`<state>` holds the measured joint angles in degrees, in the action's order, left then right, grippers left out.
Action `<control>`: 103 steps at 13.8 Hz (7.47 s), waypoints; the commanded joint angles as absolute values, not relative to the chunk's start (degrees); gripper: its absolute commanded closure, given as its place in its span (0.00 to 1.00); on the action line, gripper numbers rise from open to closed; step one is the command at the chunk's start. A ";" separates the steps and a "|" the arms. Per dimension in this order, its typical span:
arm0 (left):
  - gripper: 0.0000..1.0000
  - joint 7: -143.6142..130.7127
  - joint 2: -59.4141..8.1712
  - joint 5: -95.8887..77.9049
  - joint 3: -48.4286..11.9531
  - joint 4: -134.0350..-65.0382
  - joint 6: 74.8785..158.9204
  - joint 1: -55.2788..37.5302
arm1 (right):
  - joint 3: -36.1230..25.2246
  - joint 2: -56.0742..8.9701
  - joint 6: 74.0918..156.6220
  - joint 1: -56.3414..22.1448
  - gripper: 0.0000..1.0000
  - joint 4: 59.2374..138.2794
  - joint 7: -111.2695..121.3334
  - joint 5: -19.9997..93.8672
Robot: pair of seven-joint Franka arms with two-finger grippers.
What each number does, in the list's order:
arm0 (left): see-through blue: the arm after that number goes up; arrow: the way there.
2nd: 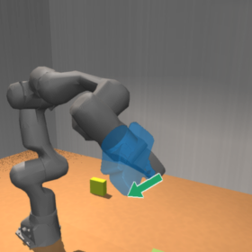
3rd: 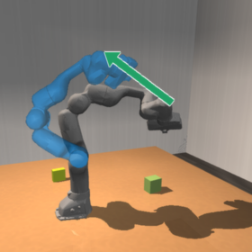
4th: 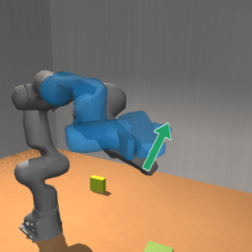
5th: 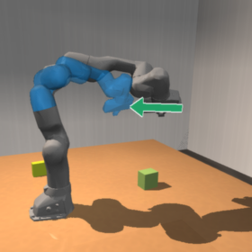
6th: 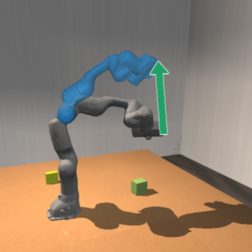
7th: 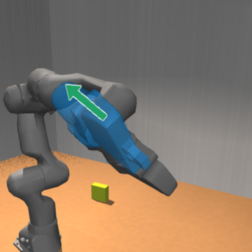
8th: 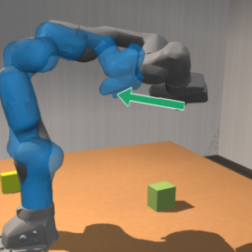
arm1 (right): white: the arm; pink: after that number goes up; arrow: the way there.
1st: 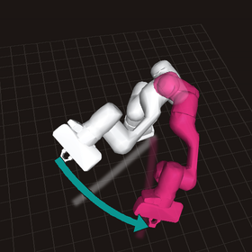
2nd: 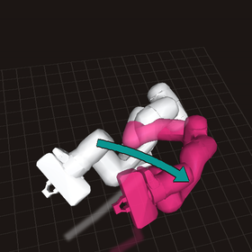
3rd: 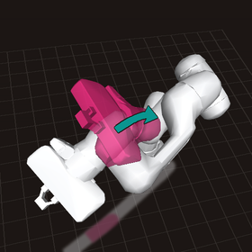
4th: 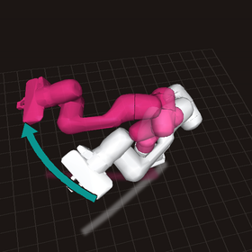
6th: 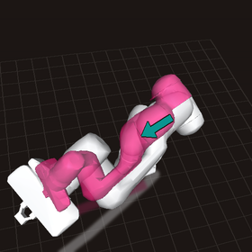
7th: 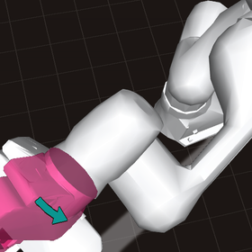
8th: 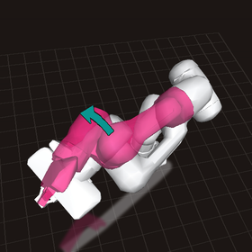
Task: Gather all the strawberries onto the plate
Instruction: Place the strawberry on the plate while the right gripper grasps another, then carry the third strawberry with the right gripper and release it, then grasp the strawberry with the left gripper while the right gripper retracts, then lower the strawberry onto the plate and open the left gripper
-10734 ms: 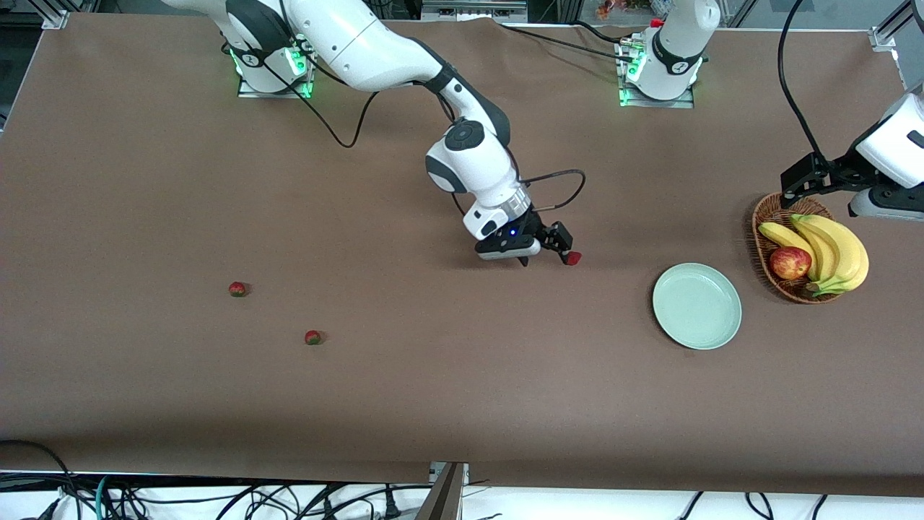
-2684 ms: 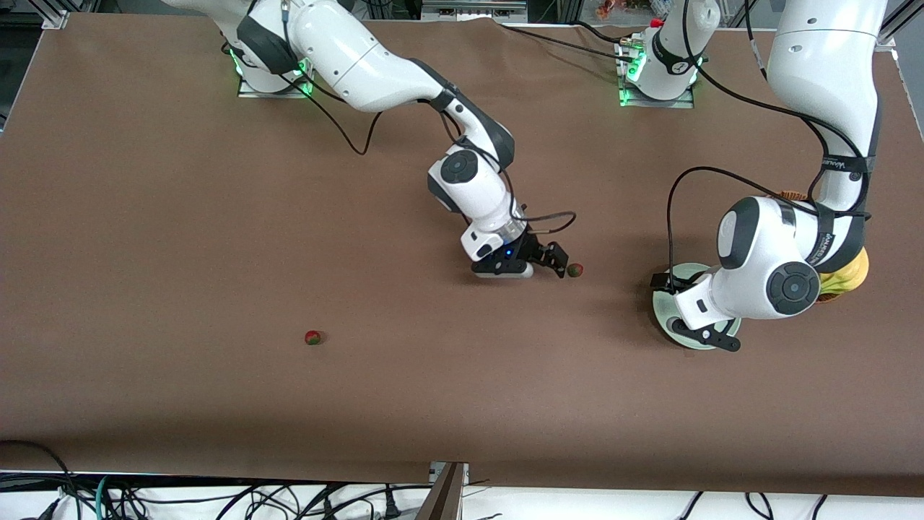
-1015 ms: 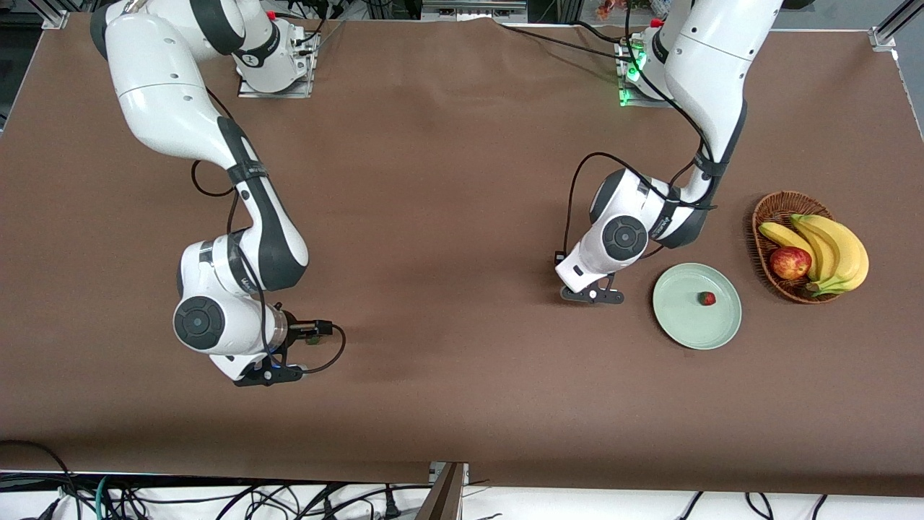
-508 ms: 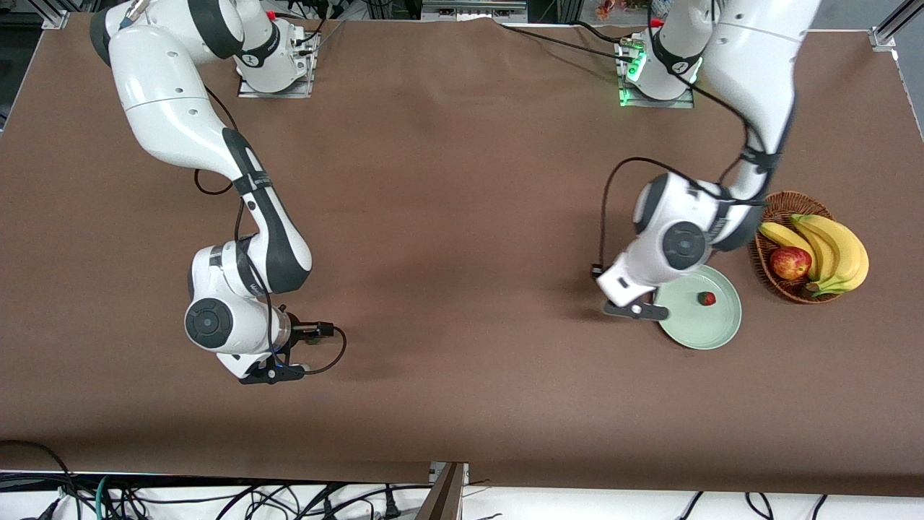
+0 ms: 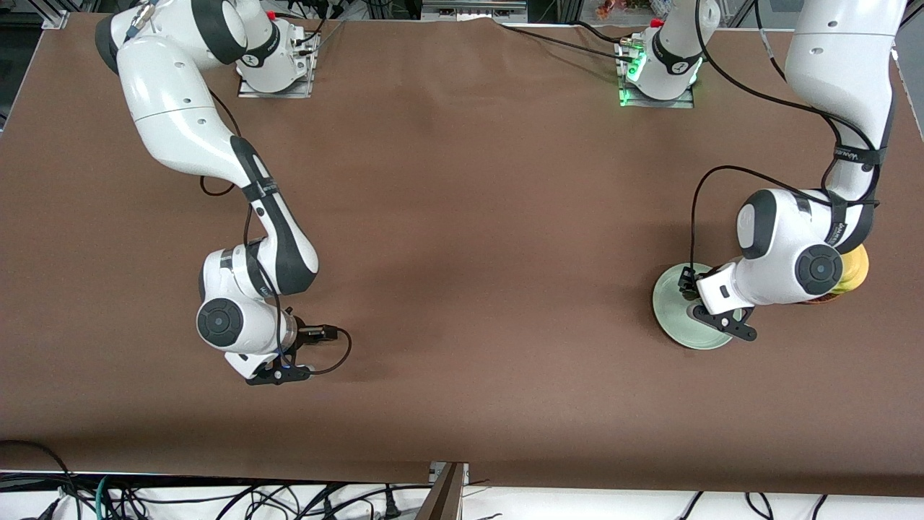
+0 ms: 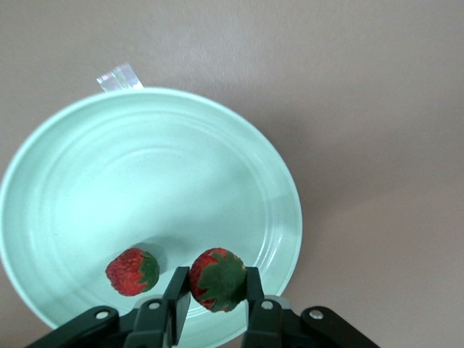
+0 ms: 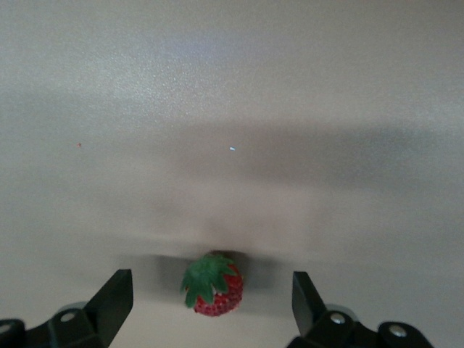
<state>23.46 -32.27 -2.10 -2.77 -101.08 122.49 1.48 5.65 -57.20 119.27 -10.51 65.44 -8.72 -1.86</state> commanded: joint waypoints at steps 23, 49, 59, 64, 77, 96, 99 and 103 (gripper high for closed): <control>0.00 -3.78 -33.31 -2.81 -4.83 -92.11 110.83 -9.67 | 7.29 -55.63 120.67 -16.25 0.87 63.55 -16.05 -1.67; 0.00 -3.69 -33.40 -2.81 -4.83 -92.02 110.83 -9.67 | 7.21 -68.55 175.67 -50.97 0.82 59.77 -55.46 5.63; 0.00 -3.87 -33.31 -2.81 -4.83 -91.85 110.83 -9.76 | 6.24 -62.42 161.32 -48.35 0.00 59.68 -54.58 5.63; 0.00 -13.07 -33.31 -2.81 -4.75 -91.41 110.92 -13.53 | 7.12 -54.51 138.56 -37.55 0.00 59.68 -43.11 5.71; 0.00 -33.48 -37.26 -2.81 -4.92 -92.72 122.52 -23.82 | 6.24 -43.60 98.55 -9.42 0.00 59.77 -4.06 2.74; 0.77 -33.75 -38.41 10.81 -4.48 -99.67 128.50 -21.80 | 2.46 -6.25 90.10 -0.18 0.00 88.93 1.40 -5.89; 0.87 -33.58 -38.06 10.81 -4.48 -99.58 128.23 -21.53 | 2.46 -4.40 87.54 0.96 0.00 89.38 1.58 -5.71; 0.87 -31.39 -36.39 10.81 -4.31 -98.70 126.22 -20.05 | 2.55 -3.43 88.42 2.90 0.00 90.26 1.49 -3.62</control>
